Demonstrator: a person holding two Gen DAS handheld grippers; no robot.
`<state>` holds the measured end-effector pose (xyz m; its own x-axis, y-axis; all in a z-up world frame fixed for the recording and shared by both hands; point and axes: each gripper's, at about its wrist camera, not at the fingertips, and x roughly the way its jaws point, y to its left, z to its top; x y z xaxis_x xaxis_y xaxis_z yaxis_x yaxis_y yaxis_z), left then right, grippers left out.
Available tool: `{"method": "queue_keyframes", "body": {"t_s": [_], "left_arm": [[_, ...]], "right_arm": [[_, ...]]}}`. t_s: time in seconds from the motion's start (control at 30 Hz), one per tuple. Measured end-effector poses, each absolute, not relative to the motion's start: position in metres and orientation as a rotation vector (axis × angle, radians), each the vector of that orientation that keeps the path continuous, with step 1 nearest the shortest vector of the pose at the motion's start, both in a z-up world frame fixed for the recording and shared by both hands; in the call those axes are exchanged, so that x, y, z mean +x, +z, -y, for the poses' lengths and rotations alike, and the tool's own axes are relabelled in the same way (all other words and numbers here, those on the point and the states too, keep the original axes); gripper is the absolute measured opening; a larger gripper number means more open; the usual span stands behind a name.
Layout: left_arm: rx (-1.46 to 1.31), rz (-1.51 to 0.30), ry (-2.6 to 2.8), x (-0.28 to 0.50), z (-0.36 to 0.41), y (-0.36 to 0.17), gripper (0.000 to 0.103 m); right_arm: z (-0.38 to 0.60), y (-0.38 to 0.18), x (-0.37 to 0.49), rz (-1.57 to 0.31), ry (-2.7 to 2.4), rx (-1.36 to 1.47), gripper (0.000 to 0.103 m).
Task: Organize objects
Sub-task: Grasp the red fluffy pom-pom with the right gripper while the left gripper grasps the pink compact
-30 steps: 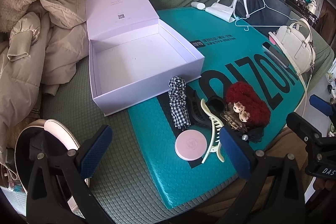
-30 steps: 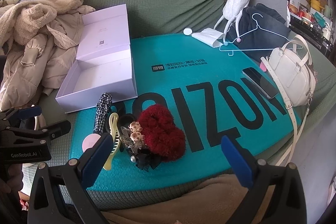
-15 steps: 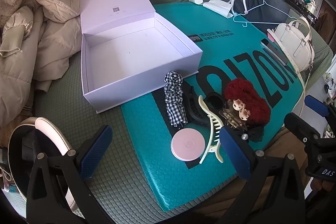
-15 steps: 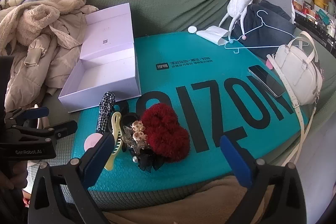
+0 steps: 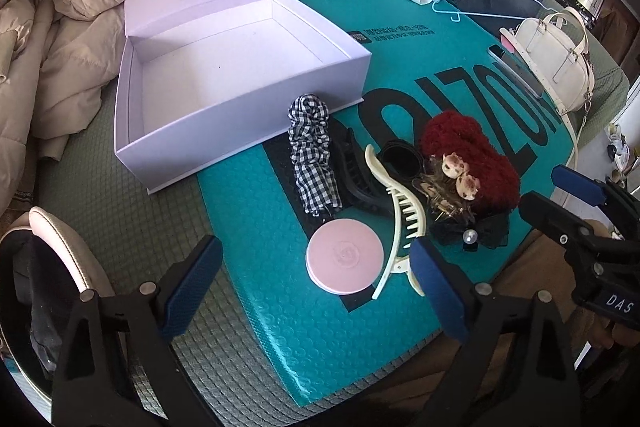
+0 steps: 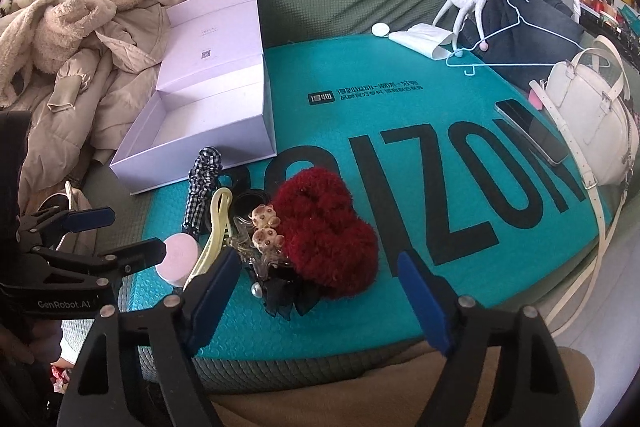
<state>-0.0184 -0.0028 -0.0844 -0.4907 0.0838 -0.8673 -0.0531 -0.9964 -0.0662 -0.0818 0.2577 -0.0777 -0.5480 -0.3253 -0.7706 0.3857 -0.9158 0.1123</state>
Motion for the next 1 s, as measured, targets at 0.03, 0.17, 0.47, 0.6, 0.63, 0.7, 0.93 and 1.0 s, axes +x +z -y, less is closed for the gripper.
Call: {"method": "queue_keyframes", "body": {"t_s": [0.03,0.17,0.47,0.6,0.63,0.7,0.93,1.0], "left_arm": [[-1.548,0.027,2.646,-0.019,0.002,-0.087,0.093],[-1.564,0.039,2.617,-0.021,0.005,-0.094,0.091],[-1.626,0.002,2.549,-0.028,0.002,-0.115,0.091],[-1.637,0.063,2.522,-0.033,0.003,-0.125,0.09],[-1.636,0.071,2.519,-0.035,0.003,-0.127,0.09],[-1.628,0.085,2.516,-0.038,0.003,-0.129,0.09],[-1.605,0.133,2.48,-0.044,0.002,-0.13,0.068],[-1.598,0.119,2.472,-0.042,-0.001,-0.127,0.062]], "right_arm": [[-0.258,-0.08,-0.083,-0.095,-2.45,1.209,0.078],[-0.261,-0.09,-0.09,-0.089,-2.437,1.248,0.067],[-0.257,-0.11,-0.107,-0.093,-2.402,1.324,0.066],[-0.258,-0.114,-0.113,-0.078,-2.399,1.313,0.066],[-0.258,-0.114,-0.115,-0.075,-2.399,1.312,0.066],[-0.257,-0.115,-0.119,-0.073,-2.395,1.318,0.066],[-0.251,-0.123,-0.131,-0.086,-2.332,1.345,0.054],[-0.249,-0.122,-0.133,-0.107,-2.325,1.334,0.045]]}}
